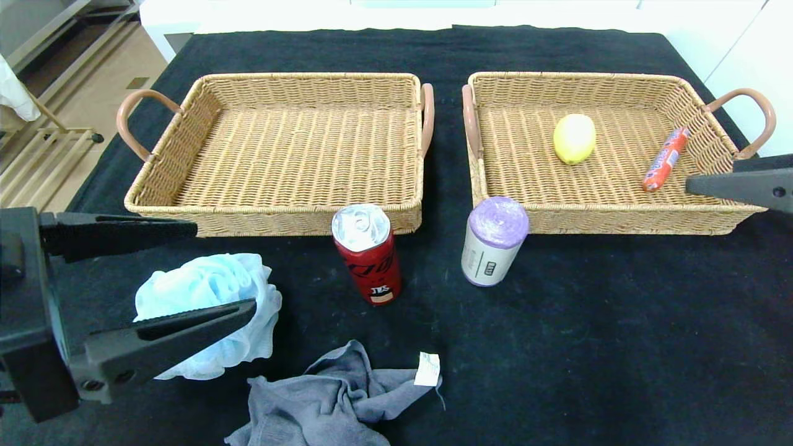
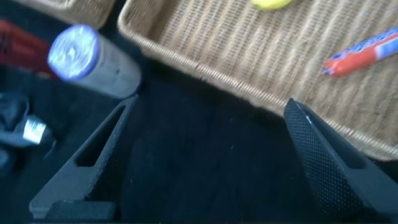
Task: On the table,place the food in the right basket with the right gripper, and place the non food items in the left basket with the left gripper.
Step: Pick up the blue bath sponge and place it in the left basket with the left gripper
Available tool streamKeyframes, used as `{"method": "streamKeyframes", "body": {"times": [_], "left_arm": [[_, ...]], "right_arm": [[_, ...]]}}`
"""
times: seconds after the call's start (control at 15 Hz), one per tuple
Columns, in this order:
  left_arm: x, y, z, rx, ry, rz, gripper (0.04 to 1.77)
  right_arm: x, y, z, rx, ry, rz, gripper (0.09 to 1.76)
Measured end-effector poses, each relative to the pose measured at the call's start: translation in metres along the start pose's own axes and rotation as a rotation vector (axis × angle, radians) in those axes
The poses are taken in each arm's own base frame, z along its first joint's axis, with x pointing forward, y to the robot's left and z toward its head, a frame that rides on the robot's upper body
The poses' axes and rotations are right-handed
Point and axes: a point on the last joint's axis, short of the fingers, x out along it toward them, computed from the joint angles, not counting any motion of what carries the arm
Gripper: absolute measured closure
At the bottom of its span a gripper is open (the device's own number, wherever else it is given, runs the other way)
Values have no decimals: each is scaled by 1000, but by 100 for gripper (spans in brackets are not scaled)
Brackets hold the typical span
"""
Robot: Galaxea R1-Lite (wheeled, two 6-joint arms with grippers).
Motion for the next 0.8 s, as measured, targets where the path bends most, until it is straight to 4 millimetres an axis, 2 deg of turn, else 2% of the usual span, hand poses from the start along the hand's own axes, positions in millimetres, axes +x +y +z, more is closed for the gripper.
{"method": "streamKeyframes", "body": {"times": [0.27, 0.8], "left_arm": [[1, 0, -1, -1, 6, -3, 9], [1, 0, -1, -2, 9, -5, 9]], "right_arm": [[-10, 11, -19, -51, 25, 27, 16], [-15, 17, -36, -42, 59, 39, 15]]}}
